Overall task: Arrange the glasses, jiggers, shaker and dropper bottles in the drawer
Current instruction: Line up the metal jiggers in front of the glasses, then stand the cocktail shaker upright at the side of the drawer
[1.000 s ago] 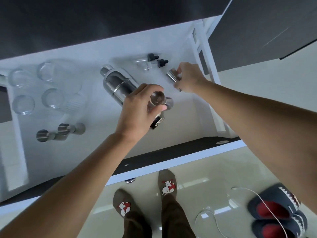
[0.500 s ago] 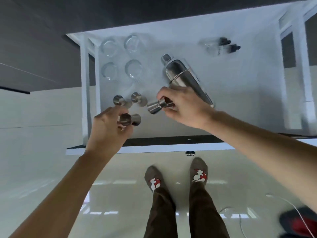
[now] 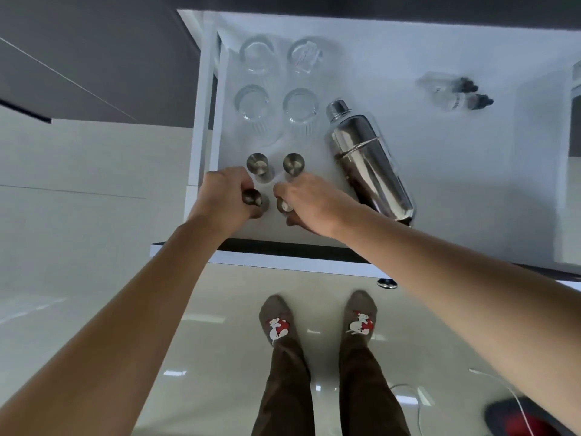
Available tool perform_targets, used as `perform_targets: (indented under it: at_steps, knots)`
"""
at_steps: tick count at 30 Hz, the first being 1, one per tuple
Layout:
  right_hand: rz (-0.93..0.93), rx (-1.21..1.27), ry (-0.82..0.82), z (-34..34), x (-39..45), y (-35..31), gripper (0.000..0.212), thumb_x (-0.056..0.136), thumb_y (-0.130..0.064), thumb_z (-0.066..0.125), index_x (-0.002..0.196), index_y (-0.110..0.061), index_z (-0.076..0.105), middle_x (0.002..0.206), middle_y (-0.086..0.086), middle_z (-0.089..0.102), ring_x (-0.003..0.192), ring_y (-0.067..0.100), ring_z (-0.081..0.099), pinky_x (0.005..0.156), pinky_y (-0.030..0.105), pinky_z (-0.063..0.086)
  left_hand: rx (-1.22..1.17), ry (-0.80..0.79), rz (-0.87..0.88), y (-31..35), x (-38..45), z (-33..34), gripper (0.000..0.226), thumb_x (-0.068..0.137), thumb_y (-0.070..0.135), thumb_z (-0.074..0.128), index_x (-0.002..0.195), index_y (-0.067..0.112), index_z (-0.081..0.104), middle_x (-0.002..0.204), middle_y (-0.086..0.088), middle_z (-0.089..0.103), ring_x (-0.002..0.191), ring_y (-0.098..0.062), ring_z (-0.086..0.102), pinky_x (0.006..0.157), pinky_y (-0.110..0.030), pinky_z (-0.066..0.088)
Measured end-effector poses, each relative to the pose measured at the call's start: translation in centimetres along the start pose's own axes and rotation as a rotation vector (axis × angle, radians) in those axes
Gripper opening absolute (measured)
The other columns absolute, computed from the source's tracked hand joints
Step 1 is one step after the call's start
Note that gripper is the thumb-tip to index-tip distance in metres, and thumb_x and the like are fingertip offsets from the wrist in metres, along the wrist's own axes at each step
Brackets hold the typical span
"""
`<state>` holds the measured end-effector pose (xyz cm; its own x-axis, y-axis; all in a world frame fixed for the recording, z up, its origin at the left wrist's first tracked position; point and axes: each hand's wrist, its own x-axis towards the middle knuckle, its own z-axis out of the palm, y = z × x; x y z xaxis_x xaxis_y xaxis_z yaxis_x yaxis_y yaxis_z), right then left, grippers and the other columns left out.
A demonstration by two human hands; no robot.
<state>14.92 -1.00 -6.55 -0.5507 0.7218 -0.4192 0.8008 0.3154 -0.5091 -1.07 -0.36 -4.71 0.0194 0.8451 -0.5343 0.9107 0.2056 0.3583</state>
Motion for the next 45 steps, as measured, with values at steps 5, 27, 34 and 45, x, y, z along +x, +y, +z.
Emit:
perform_targets:
  at_steps: [5, 27, 34, 45]
  knots:
    - [0.118, 0.073, 0.156, -1.6, -1.6, 1.3, 0.028, 0.083, -0.016, 0.070, 0.110, -0.015, 0.062, 0.103, 0.010, 0.069, 0.091, 0.027, 0.065, 0.080, 0.036, 0.054, 0.058, 0.052, 0.068, 1.3, -1.2, -1.7, 0.058, 0.068, 0.025, 0.086, 0.117, 0.011, 0.058, 0.109, -0.009, 0.063, 0.096, -0.025, 0.061, 0.076, -0.030, 0.048]
    - [0.601, 0.487, 0.426, -3.5, -11.7, 13.1, 0.072, 0.088, -0.032, 0.062, 0.149, -0.034, 0.023, 0.118, 0.008, 0.066, 0.101, 0.028, 0.060, 0.094, 0.032, 0.044, -0.860, -0.359, -0.111, 18.1, 0.9, 10.6, 0.058, 0.104, 0.019, 0.036, 0.148, 0.046, 0.010, 0.100, -0.001, 0.066, 0.073, -0.005, 0.058, 0.062, -0.026, 0.049]
    - [0.688, 0.449, 0.440, -4.6, -16.4, 16.7, 0.076, 0.092, -0.024, 0.060, 0.152, -0.027, 0.013, 0.136, 0.008, 0.057, 0.115, 0.027, 0.058, 0.103, 0.036, 0.042, -0.818, -0.504, -0.029, 23.2, 0.6, 13.6, 0.064, 0.102, 0.013, 0.041, 0.149, 0.042, 0.008, 0.110, -0.015, 0.067, 0.078, -0.011, 0.057, 0.064, -0.024, 0.052]
    - [0.774, 0.194, 0.445, -4.0, -20.1, 20.3, 0.080, 0.089, -0.019, 0.064, 0.151, -0.021, 0.014, 0.146, 0.016, 0.036, 0.130, 0.032, 0.044, 0.105, 0.041, 0.041, -0.862, -0.588, 0.054, 28.2, 0.5, 17.4, 0.072, 0.098, 0.007, 0.050, 0.150, 0.042, 0.012, 0.096, -0.008, 0.061, 0.067, -0.010, 0.056, 0.088, -0.047, 0.055]
